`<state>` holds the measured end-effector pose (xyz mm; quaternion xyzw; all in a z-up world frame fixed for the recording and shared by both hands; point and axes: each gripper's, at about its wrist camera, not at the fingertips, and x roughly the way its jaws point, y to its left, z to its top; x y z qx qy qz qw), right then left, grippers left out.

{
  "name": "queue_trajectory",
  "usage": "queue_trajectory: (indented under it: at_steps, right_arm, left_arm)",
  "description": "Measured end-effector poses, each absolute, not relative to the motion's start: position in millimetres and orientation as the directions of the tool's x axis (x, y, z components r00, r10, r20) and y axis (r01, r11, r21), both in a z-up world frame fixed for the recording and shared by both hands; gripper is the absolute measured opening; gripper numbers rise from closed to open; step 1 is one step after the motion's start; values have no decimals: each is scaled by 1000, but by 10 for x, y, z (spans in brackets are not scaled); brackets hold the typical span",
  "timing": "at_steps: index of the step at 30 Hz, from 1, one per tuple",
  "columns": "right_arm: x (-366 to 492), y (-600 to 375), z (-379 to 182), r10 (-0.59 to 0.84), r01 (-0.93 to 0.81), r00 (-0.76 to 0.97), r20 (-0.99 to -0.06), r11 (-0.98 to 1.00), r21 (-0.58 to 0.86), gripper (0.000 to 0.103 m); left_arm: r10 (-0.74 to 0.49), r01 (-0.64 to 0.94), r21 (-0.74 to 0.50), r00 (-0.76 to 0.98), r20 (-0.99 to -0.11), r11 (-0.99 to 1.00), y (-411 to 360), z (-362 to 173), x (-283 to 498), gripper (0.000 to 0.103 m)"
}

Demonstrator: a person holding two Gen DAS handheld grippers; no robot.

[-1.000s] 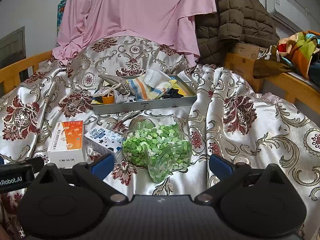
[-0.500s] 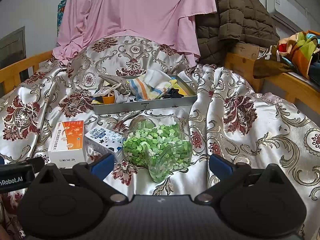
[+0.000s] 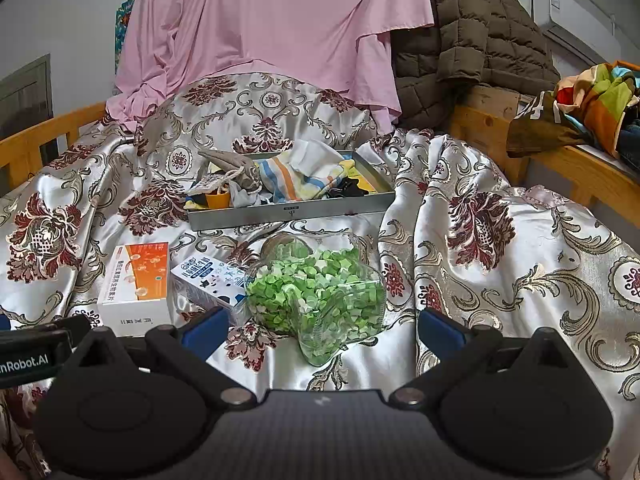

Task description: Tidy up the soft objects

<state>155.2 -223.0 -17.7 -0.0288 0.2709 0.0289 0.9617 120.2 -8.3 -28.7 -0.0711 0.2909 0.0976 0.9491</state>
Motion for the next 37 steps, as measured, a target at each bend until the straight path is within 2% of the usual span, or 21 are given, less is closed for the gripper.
queue_trajectory:
  at_steps: [22,37]
  right_arm:
    - [1550,-2228,-174,41,-71,851,-523,997,-38,103]
    - [1542,-2200,-179,44,-75,851,-523,996,-38,103]
  left_arm:
    - [152,-228,-63,807,-571,972,-106,-261,1201,102]
    - [102,-205,-115,809,-579,972,-37,-281,1217,102]
